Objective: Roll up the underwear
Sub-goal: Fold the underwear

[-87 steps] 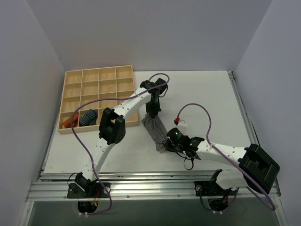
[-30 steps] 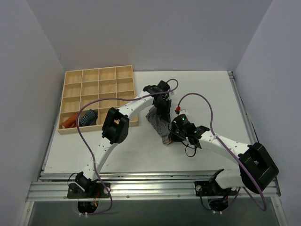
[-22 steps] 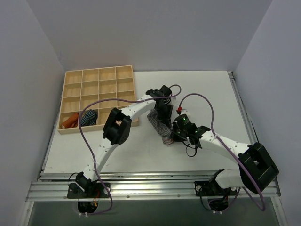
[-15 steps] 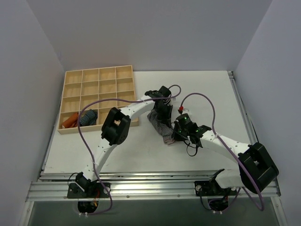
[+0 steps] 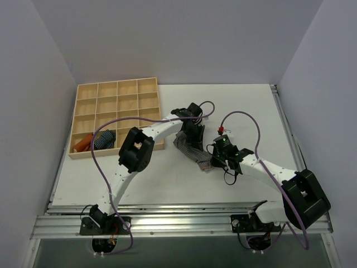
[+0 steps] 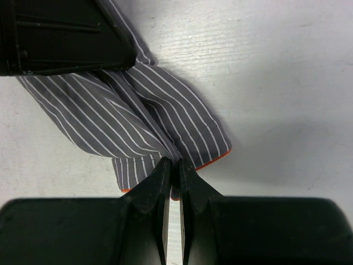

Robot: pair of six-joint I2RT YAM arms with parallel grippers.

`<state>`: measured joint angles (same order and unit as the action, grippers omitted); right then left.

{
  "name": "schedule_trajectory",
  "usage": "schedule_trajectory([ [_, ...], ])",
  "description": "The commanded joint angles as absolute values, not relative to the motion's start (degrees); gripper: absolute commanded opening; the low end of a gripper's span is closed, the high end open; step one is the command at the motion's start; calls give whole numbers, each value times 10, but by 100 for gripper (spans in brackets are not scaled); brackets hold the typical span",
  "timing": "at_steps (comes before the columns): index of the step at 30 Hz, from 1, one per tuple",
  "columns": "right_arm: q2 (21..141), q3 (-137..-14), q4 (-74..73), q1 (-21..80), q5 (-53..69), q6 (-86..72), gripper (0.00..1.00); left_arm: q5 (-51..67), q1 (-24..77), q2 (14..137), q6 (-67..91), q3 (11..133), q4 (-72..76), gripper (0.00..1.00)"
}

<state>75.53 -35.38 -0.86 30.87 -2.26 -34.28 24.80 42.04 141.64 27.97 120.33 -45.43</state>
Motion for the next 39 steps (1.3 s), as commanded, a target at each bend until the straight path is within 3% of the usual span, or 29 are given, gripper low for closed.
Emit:
schedule_trajectory([
  [1,765,-373,-25,301,-52,-328,0,226,431,1421,251,1182,-468,2],
  [6,787,-403,-41,294,-69,-310,0,231,435,1423,225,1181,-474,2],
  [12,782,-389,-28,299,-6,-290,0,211,434,1389,187,1158,-500,2],
  [17,736,-346,-10,301,41,-301,0,198,396,1325,258,1124,-448,3],
  [20,726,-338,-5,308,66,-308,0,217,377,1317,285,1152,-439,14],
  [26,723,-331,-5,331,62,-330,0,243,384,1359,283,1258,-471,15],
  [33,725,-351,-15,345,41,-329,0,306,417,1396,262,1273,-465,8],
  [39,723,-355,-21,345,34,-330,0,337,441,1387,226,1217,-468,2],
])
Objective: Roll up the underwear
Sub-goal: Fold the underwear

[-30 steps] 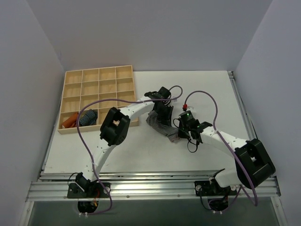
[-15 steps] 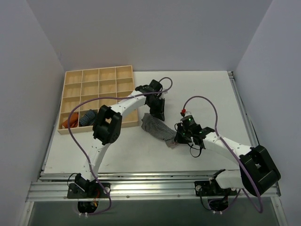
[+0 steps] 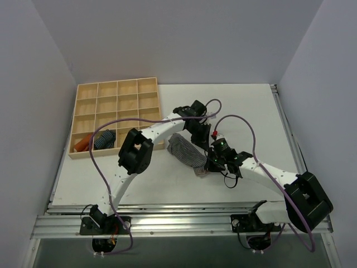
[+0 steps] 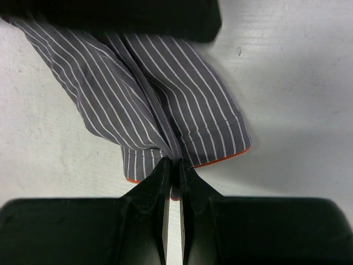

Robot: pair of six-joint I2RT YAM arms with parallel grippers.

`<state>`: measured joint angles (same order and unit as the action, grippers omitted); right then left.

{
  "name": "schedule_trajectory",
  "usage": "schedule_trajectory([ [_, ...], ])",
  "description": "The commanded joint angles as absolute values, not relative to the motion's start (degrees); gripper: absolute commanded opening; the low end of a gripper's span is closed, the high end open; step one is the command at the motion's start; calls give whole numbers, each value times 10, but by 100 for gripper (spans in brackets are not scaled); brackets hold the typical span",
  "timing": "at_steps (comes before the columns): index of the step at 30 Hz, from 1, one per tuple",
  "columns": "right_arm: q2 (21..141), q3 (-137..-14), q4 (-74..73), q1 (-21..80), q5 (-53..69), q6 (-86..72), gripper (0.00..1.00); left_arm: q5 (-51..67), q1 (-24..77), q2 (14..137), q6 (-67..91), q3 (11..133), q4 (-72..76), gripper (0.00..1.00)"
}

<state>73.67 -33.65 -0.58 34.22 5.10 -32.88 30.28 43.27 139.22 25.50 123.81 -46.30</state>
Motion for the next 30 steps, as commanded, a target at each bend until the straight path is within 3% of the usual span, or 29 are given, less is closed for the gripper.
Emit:
schedule_trajectory([
  [1,723,-353,-19,345,34,-331,0,338,445,1381,222,1202,-465,2],
  [6,721,-346,-14,346,35,-337,0,338,445,1348,231,1113,-413,2],
  [27,751,-381,-45,336,-40,-313,0,318,451,1343,221,1017,-375,2],
  [30,778,-393,-47,334,-40,-308,6,320,451,1342,218,1016,-374,2],
])
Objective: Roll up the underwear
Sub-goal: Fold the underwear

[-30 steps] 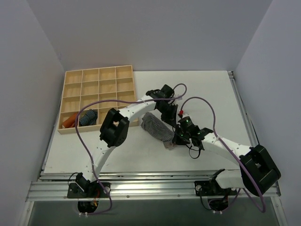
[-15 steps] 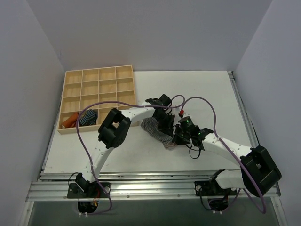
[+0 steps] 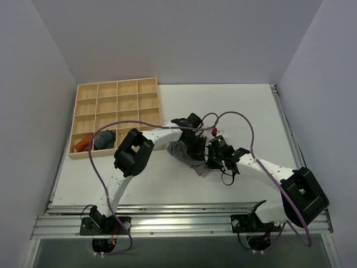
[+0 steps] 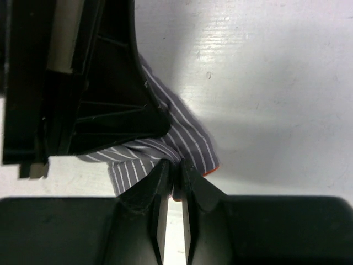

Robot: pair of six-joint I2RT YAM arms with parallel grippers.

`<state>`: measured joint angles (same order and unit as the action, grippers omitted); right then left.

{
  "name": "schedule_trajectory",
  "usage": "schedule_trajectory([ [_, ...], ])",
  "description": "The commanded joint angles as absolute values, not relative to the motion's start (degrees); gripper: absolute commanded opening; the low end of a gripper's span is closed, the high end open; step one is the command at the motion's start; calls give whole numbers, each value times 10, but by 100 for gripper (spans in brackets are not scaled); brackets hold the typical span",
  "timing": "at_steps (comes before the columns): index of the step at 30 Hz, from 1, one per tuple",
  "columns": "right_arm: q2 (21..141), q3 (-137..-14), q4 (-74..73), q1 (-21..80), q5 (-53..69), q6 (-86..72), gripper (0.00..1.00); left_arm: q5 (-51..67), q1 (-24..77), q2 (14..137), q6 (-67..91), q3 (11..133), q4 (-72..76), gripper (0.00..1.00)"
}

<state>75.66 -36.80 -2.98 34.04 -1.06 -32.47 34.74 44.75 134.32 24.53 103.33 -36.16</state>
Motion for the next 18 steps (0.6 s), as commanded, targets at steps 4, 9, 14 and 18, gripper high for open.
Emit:
schedule_trajectory([
  [4,797,-395,-43,331,-40,-301,22,321,450,1342,218,1019,-375,2],
  [9,804,-391,-41,326,-39,-300,32,325,451,1343,214,1020,-376,2],
  [14,802,-380,-33,323,-22,-301,31,328,451,1343,211,1026,-380,2],
  [18,806,-367,-33,320,-6,-315,28,325,449,1345,206,1040,-395,2],
])
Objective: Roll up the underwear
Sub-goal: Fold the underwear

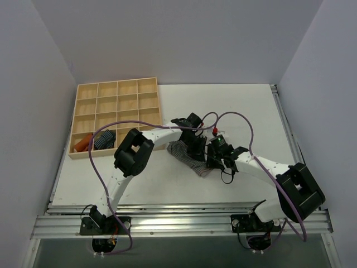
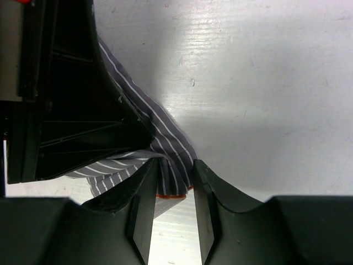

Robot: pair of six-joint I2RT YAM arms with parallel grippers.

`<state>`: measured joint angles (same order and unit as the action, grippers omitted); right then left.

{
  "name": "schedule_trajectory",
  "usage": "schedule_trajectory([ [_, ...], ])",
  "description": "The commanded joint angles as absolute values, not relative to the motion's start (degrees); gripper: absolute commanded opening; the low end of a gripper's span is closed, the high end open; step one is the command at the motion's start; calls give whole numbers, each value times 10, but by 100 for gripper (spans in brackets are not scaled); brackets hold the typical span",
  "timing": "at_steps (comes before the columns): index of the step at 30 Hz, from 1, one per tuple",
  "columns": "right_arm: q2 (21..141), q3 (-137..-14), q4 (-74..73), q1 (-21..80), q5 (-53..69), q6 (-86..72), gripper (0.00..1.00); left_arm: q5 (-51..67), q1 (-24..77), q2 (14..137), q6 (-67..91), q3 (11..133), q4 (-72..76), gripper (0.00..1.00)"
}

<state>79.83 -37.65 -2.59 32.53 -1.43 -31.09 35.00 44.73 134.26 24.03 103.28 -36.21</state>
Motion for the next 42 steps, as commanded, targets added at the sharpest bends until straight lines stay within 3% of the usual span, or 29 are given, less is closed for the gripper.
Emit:
schedule_trajectory([
  [1,803,-364,-31,321,-6,-324,27,324,447,1345,207,1047,-395,2],
  [11,799,-323,-31,320,9,-378,27,330,436,1347,214,1075,-403,2],
  [15,792,-315,-31,322,8,-395,14,318,432,1348,224,1105,-417,2],
  [18,773,-303,-30,323,10,-413,6,227,419,1340,239,1152,-472,3],
  [20,759,-293,-32,328,7,-423,4,162,409,1338,248,1229,-519,14],
  [22,748,-284,-33,333,3,-437,2,66,391,1331,267,1299,-587,18],
  [23,745,-282,-35,341,2,-441,2,29,384,1326,278,1316,-629,31],
  [25,741,-280,-38,352,-15,-454,1,-28,361,1315,304,1350,-669,33],
  [28,739,-277,-38,373,-25,-470,1,-58,340,1283,315,1337,-711,35],
  [34,745,-285,-35,417,-44,-495,1,-41,336,1226,312,1201,-693,38],
  [42,754,-286,-30,420,-45,-490,0,39,337,1215,308,1114,-581,43],
])
